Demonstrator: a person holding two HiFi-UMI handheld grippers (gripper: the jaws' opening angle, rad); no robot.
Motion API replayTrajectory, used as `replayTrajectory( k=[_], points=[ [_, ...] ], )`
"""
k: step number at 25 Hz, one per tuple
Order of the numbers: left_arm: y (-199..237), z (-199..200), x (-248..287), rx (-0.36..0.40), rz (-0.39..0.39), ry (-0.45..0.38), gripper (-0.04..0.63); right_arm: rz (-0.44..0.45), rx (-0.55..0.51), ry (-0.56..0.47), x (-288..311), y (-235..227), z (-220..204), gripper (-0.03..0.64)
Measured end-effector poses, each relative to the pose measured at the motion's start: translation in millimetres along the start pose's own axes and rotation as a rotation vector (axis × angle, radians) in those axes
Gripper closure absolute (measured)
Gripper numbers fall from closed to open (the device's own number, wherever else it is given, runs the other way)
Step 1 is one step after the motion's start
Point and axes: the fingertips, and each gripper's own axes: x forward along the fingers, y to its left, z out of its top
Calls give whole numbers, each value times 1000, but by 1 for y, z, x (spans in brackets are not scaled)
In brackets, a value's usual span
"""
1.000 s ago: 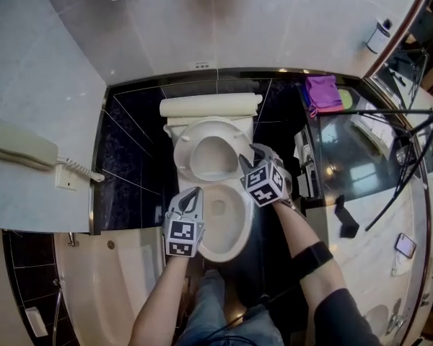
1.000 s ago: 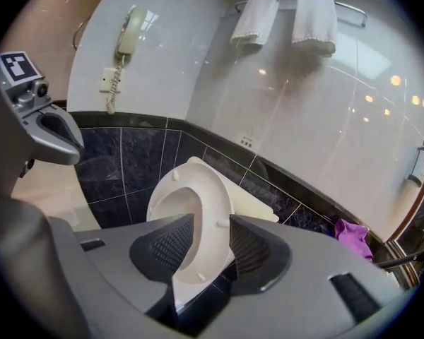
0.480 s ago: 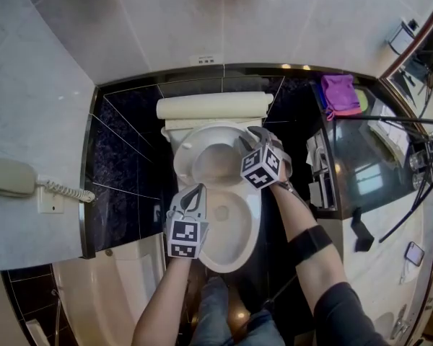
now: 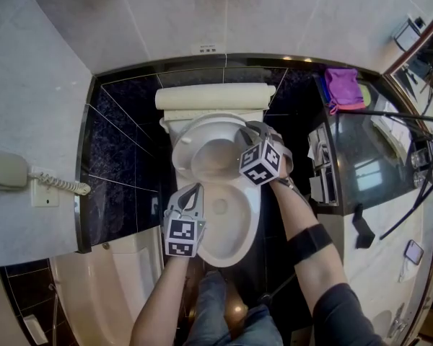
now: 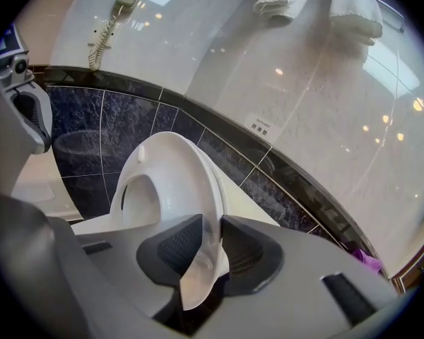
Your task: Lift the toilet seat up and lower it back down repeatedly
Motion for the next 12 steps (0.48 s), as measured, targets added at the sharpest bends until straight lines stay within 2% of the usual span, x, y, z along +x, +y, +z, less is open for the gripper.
replayTrajectory(
  k=[6,12],
  points=[
    [-27,-26,-14,-43,4,30,600,-6,-41,-34,-44,26,-7,517],
    [-52,-54,-36,-92,45,38,600,6,-90,-47,-95,68,-23,523]
  ],
)
